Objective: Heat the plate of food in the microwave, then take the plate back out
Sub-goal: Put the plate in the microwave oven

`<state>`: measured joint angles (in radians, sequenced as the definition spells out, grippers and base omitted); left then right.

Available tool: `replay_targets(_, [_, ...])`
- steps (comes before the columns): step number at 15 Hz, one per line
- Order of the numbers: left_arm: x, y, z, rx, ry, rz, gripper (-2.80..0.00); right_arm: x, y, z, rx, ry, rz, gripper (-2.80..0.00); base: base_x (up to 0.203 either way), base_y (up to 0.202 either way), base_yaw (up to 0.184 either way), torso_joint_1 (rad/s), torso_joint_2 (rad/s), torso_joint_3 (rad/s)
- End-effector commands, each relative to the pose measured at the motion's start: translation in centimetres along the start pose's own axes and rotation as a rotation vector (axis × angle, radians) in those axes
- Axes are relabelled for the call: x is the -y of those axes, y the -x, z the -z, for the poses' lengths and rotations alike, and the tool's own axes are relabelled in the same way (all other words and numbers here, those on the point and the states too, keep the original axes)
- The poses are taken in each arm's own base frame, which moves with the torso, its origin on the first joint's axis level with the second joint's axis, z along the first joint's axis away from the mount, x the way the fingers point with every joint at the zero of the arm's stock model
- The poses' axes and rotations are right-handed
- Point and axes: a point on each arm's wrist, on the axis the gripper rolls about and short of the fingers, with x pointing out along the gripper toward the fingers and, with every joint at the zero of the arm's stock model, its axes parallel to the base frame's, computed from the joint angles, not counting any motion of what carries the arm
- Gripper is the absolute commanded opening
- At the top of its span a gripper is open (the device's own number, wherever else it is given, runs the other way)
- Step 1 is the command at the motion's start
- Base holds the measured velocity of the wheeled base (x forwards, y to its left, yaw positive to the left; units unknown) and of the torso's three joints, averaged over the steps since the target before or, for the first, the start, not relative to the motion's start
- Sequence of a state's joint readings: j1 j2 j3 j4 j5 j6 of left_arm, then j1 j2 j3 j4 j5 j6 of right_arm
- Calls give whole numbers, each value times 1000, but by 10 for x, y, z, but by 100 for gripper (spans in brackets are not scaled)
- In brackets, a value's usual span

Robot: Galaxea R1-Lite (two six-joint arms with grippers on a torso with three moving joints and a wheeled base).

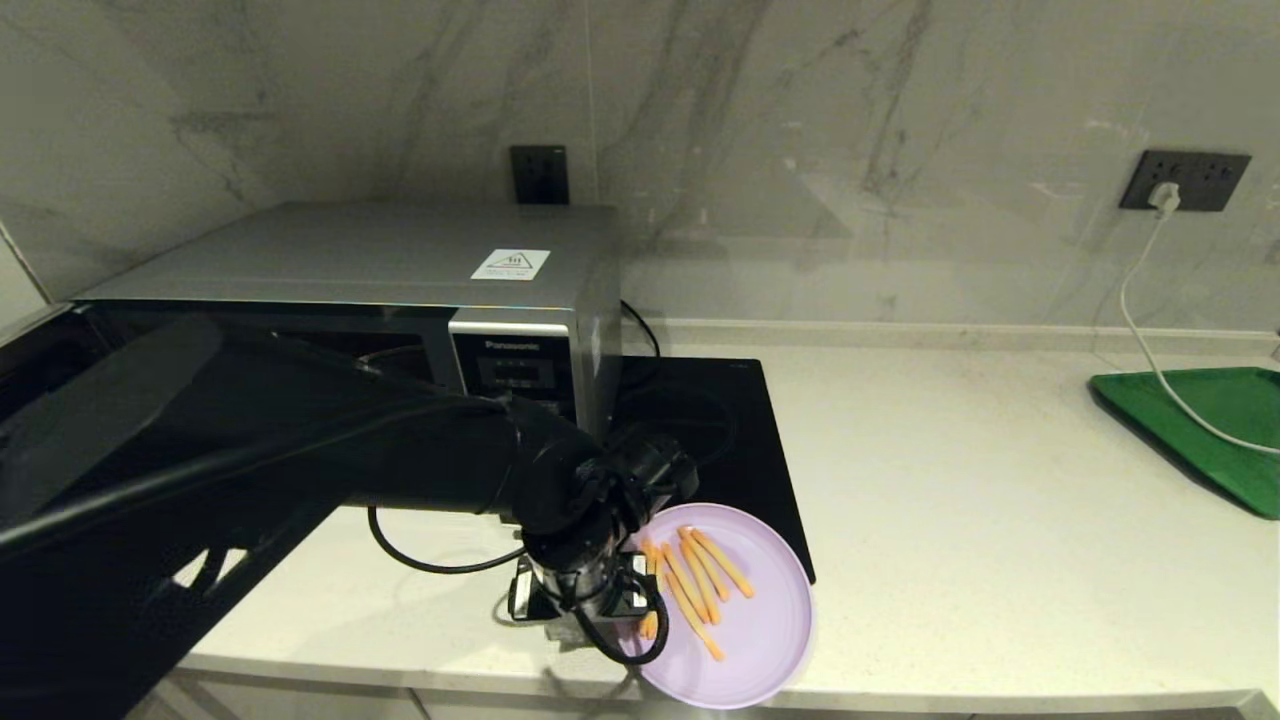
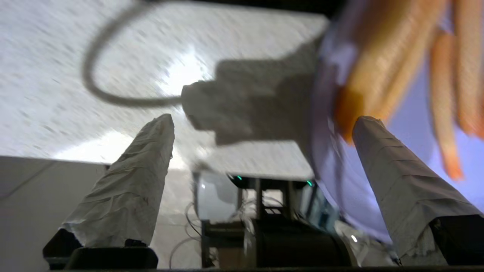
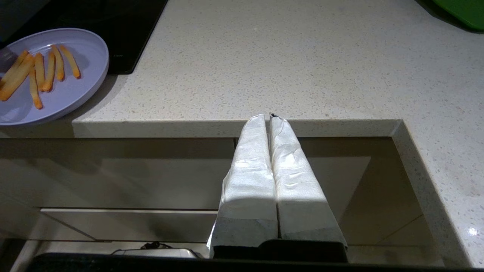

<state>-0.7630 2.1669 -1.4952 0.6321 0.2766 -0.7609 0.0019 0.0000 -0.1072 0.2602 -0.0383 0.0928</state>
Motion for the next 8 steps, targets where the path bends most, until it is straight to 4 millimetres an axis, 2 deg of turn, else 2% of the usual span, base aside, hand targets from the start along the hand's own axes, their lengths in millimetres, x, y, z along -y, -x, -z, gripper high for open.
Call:
replay_targets(1, [2, -7, -1, 22, 3, -42, 0, 0, 0, 0, -2, -1, -1, -280, 0, 0, 0, 0, 0, 0])
replay_targets(3, [2, -3, -3, 34, 5, -35, 0, 0, 0, 0, -2, -1, 0, -280, 0, 0, 0, 0, 0, 0])
replay_targets(8, [4, -15, -1, 25, -2, -67, 0, 0, 0, 0, -2, -1, 0, -280, 0, 0, 0, 0, 0, 0])
